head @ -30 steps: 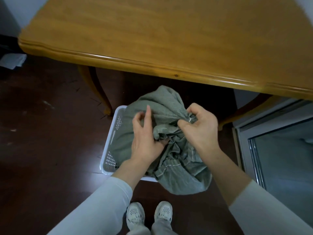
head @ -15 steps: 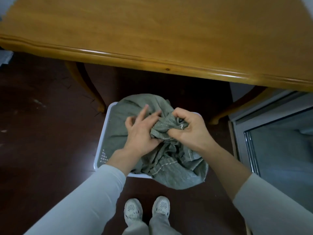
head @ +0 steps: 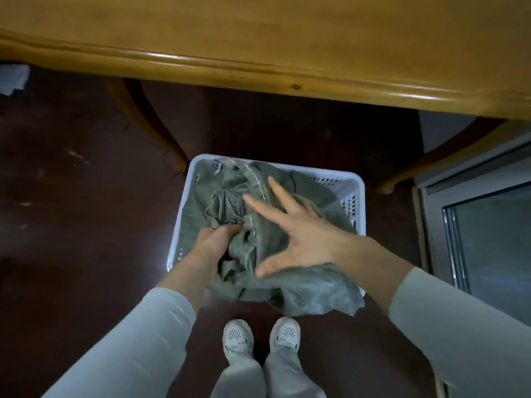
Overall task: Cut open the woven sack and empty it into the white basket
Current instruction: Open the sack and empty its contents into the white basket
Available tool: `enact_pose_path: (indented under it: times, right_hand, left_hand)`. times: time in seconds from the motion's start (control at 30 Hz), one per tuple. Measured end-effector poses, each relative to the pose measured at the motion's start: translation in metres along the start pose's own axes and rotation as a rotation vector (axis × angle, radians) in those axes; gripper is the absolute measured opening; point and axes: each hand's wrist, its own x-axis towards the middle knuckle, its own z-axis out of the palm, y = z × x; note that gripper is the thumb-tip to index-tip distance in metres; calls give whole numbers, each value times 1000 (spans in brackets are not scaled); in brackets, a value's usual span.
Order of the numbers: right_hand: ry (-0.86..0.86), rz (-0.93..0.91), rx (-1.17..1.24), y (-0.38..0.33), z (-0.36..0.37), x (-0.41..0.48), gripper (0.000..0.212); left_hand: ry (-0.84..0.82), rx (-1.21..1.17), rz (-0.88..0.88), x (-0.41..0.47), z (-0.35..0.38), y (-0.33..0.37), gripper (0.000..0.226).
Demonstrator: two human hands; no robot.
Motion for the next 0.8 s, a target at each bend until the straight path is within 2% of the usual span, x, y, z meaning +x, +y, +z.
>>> enact_pose_path:
  times: [0.07, 0.13, 0.17, 0.23, 0.3, 0.33, 0.37, 0.43, 0.47, 0.5, 0.53, 0.6, 0.67, 0.73, 0.8]
  right_hand:
    - [-165, 81, -134, 4, 11, 19, 134]
    - [-167, 127, -214, 11, 26, 38, 141]
    - [-150, 151, -242, 16, 35, 46, 135]
    - [-77, 172, -180, 26, 47, 57, 102]
    - [18, 253, 115, 38, 50, 66, 64]
    - [39, 317, 317, 41, 47, 69, 54]
    - [59, 373, 492, 44, 42, 73, 48]
    - [48, 431, 665, 49, 33, 77, 28]
    - [-12, 448, 679, 50, 27, 78, 21]
    - [-71, 457, 678, 51, 22, 79, 18]
    - [-119, 452, 678, 51, 18, 77, 15]
    - [-166, 447, 709, 53, 12, 74, 10]
    - [-188, 515, 726, 59, 9, 71, 10]
    - [-211, 590, 609, 63, 5, 71, 39]
    - [-88, 588, 280, 57, -3, 62, 61]
  left_hand:
    - [-27, 51, -63, 9, 0, 2, 46]
    - [-69, 73, -103, 16, 1, 5, 49]
    - [-93, 69, -117, 17, 0, 8, 50]
    - [-220, 13, -104, 13, -1, 17, 49]
    - [-319, 0, 19, 6, -2, 24, 59]
    - [-282, 91, 167, 5, -4, 22, 76]
    - [-196, 311, 377, 0, -5, 21, 100]
    - [-82, 961, 812, -6, -5, 11, 133]
    - [-72, 1236, 929, -1, -3, 3, 140]
    - [-67, 1422, 950, 6, 0, -4, 145]
    - [-54, 1507, 920, 16, 3, -9, 147]
    - [-13, 1495, 932, 38, 11, -10, 145]
    - [-2, 1447, 981, 50, 21, -4, 127]
    - [11, 1456, 946, 60, 26, 2, 90]
    - [26, 1486, 840, 62, 28, 8, 60]
